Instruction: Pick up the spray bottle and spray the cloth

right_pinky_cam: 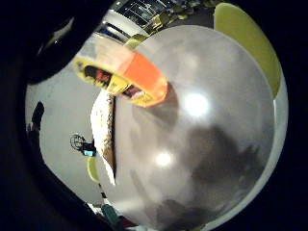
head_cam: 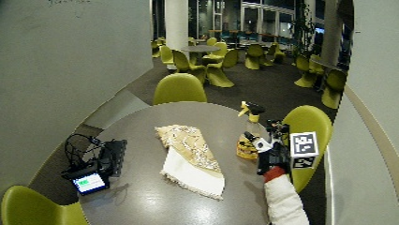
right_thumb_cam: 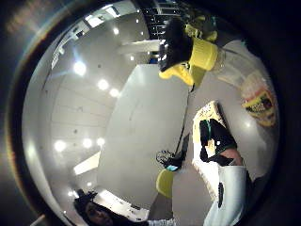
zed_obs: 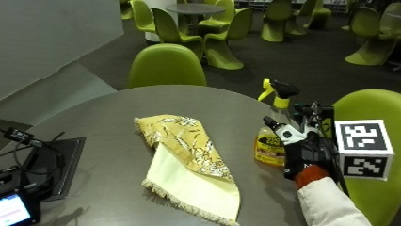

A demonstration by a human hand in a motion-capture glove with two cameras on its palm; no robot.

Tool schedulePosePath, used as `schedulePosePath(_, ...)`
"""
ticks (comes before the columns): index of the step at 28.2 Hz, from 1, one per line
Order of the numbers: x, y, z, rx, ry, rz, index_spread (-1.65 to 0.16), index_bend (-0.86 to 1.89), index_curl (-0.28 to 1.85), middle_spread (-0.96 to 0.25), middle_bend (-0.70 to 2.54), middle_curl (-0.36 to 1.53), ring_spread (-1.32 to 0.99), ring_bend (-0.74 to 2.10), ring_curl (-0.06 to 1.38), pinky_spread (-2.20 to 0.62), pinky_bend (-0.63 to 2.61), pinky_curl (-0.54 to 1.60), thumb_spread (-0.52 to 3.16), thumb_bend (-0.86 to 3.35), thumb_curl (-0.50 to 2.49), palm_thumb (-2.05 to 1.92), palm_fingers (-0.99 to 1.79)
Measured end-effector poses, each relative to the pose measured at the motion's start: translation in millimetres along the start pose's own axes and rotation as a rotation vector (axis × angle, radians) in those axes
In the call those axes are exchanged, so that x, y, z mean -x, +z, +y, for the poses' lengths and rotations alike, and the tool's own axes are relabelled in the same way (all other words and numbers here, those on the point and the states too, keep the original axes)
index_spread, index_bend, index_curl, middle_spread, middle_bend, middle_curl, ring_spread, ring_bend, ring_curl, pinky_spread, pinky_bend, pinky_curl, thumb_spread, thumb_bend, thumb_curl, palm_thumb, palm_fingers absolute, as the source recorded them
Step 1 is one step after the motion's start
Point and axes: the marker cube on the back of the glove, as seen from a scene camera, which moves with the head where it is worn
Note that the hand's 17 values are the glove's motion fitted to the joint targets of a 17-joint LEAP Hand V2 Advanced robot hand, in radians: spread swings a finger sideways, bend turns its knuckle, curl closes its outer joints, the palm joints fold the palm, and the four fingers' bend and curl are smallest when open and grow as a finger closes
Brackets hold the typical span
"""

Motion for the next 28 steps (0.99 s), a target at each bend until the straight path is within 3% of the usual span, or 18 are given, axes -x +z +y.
schedulePosePath(7, -19, -3, -8, -0.046, 0.011, 0.054, -0.21, 0.26, 0.18, -0.01, 0.46, 0.19, -0.04, 0.36, 0.17, 0.12, 0.1, 0.08, 0.57, 0.42, 0.21, 0.76, 0.51)
schedulePosePath(12, -27, -4, -12, -0.061, 0.024, -0.007, -0.21, 0.34, 0.25, -0.04, 0.61, 0.28, -0.08, 0.49, 0.24, 0.12, 0.02, 0.04, 0.63, 0.43, 0.27, 0.88, 0.79)
schedulePosePath(17, -17, -9, -21, -0.059, -0.016, 0.018, -0.22, 0.28, 0.28, -0.06, 0.53, 0.29, -0.12, 0.52, 0.29, 0.0, 0.29, 0.15, 0.62, 0.42, 0.32, 0.98, 0.93)
schedulePosePath(21, 15, -7, -31, 0.013, -0.111, 0.221, -0.22, 0.27, 0.32, -0.06, 0.51, 0.32, -0.14, 0.51, 0.32, -0.07, 0.32, 0.2, 0.59, 0.39, 0.34, 1.01, 0.98)
schedulePosePath(28, 91, 13, -33, 0.126, -0.359, 0.805, -0.21, 0.25, 0.36, -0.07, 0.5, 0.37, -0.16, 0.5, 0.36, -0.14, 0.34, 0.28, 0.53, 0.3, 0.38, 1.03, 1.09)
